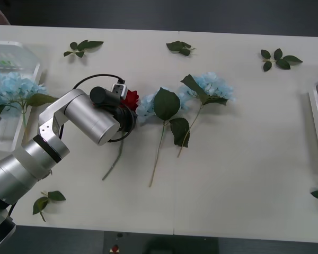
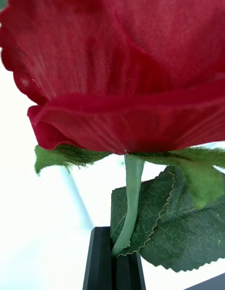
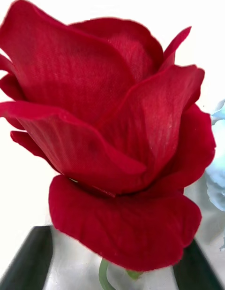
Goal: Put the red flowers into the right box and the blue flowers into the left box
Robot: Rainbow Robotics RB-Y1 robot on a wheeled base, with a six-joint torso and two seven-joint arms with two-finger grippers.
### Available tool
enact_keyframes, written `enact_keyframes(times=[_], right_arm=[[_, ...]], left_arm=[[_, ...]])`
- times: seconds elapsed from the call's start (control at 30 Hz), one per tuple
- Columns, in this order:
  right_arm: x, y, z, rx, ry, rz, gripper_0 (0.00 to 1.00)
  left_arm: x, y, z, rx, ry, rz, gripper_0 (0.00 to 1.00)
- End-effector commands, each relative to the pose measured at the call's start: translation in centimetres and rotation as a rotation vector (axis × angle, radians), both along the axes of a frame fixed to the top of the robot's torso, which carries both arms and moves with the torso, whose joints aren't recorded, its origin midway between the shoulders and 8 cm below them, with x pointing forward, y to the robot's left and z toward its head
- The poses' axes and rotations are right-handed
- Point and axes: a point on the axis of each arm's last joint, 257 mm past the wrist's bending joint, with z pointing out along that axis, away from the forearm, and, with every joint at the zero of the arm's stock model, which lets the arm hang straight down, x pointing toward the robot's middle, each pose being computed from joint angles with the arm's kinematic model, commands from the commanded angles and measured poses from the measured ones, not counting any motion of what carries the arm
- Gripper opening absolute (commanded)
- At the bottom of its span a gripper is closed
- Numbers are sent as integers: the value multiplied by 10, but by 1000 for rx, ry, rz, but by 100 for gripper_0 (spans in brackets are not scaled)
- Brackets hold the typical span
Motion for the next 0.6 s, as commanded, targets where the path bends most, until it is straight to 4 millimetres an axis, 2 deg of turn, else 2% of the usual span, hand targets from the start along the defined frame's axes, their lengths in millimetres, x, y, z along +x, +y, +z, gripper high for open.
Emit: enact_keyframes(times=[0.03, 0.23, 0.33, 0.4, 0.43, 0.5, 0.6], right_arm=[[5, -42, 27, -114, -24, 34, 0], [8, -83, 3, -153, -19, 29, 0], [10, -95, -10, -165, -21, 36, 0], [12, -99, -23, -169, -12, 44, 0], [12, -101, -29, -173, -8, 45, 0], [15, -103, -42, -178, -5, 45, 0], [21, -104, -56, -195, -8, 48, 0]], left_arm=[[11, -6, 17, 17, -40, -29, 62], [12, -1, 12, 19, -29, -17, 54], [13, 2, 11, 19, -25, -10, 39], [15, 3, 10, 17, -25, -8, 24], [16, 3, 10, 14, -28, -7, 11], [18, 2, 11, 10, -32, -9, 1], [19, 2, 13, 10, -35, -8, 0]])
